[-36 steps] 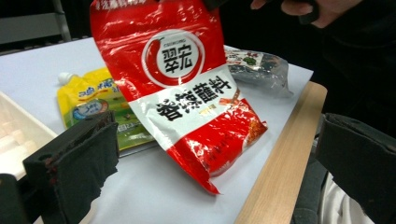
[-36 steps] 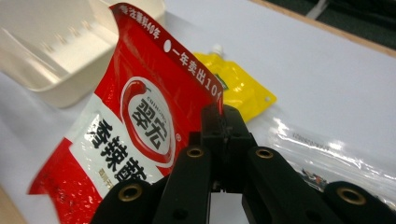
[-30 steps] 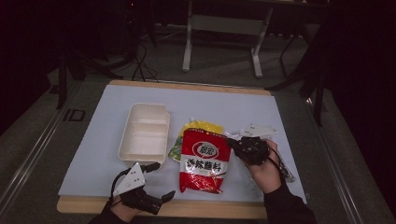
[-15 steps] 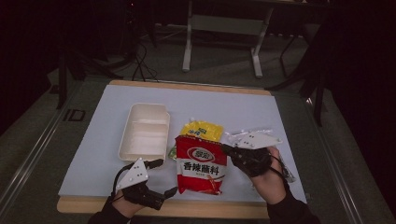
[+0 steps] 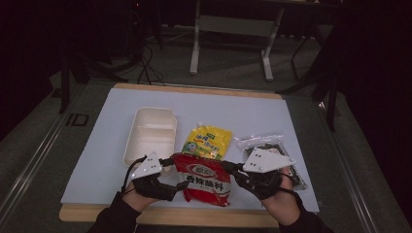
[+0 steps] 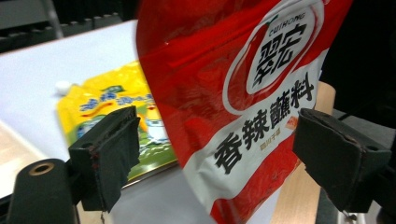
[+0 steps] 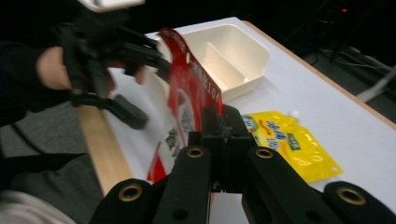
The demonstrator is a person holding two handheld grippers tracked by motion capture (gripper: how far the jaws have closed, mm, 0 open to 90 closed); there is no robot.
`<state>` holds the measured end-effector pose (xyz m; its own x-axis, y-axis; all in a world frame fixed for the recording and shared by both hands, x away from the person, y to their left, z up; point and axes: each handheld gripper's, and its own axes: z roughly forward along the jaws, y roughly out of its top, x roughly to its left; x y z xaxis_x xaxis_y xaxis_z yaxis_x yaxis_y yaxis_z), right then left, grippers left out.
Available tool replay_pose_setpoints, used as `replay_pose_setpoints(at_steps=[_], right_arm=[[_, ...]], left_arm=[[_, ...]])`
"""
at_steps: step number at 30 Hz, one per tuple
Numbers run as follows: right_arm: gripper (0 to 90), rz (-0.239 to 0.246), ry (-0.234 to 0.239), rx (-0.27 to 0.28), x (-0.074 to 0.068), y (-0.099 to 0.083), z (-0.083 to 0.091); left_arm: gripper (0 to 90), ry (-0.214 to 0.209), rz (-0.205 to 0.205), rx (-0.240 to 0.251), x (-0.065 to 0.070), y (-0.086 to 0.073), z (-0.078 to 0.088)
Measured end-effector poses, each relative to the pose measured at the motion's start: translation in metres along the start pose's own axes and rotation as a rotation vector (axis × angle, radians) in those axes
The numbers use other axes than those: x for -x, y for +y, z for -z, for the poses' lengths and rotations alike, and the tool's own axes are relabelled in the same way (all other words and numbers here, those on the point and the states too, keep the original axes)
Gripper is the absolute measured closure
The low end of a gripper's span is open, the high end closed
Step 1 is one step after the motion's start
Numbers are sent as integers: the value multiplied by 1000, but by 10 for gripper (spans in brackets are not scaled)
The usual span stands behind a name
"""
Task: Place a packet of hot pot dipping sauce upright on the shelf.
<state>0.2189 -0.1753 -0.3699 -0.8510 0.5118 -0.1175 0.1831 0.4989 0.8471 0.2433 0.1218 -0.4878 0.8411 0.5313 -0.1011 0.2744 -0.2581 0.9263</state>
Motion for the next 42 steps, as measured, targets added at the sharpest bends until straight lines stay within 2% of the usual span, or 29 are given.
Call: replay_pose_setpoints(at_steps=[2,4,5,6,7,8,10,11,13,16,18,21,22,23,26,28,30,31,36,41,42], right_arm=[[900,7,3,6,-2,0,1],[900,5,11,7,-3,1,2],[900,5,11,7,-3,1,2],[900,8,16,6,-4,1,2],[900,7,15,6,-3,2,2],[900,1,16,9,-2,2,3],[900,-8,27,13,0,2,4],[900,-11,28,19,0,2,5],[900,-11,26,22,1,2,7],[900,-19,18,33,4,3,12],[900,-24,10,38,7,4,14],[900,-35,2,45,10,4,18],[900,-32,1,44,11,5,19],[900,-29,-13,45,11,5,20],[900,-37,-17,50,14,6,22],[900,-37,-23,51,16,7,23],[900,-41,-23,55,18,8,24],[900,-41,-29,57,19,9,24],[900,-44,-38,69,25,12,25],[894,-57,-38,97,30,13,27],[886,-56,-33,99,31,14,27]], left_arm=[[214,-34,8,0,-1,-1,-5],[259,-54,-10,-1,1,-2,-9],[308,-54,-10,-1,1,-2,-9],[308,-54,-10,-1,1,-2,-9],[393,-80,-19,9,-1,-2,-12],[457,-82,-9,20,-3,-2,-11],[558,-111,5,38,-7,-2,-9],[590,-111,5,44,-7,-2,-9],[647,-152,12,48,-8,-1,-9],[760,-174,-20,42,-6,2,-9],[792,-167,-42,36,-2,5,-8],[866,-180,-43,32,1,9,-8],[900,-162,-61,33,4,11,-7],[900,-145,-51,27,6,13,-6],[900,-128,-45,7,10,20,-4],[900,-123,-51,5,11,24,-2],[900,-127,-42,-9,12,28,-1],[900,-113,-51,-11,13,30,1],[900,-98,-57,-22,14,40,4],[900,-91,-70,-28,12,52,8],[900,-104,-56,-31,10,54,9]])
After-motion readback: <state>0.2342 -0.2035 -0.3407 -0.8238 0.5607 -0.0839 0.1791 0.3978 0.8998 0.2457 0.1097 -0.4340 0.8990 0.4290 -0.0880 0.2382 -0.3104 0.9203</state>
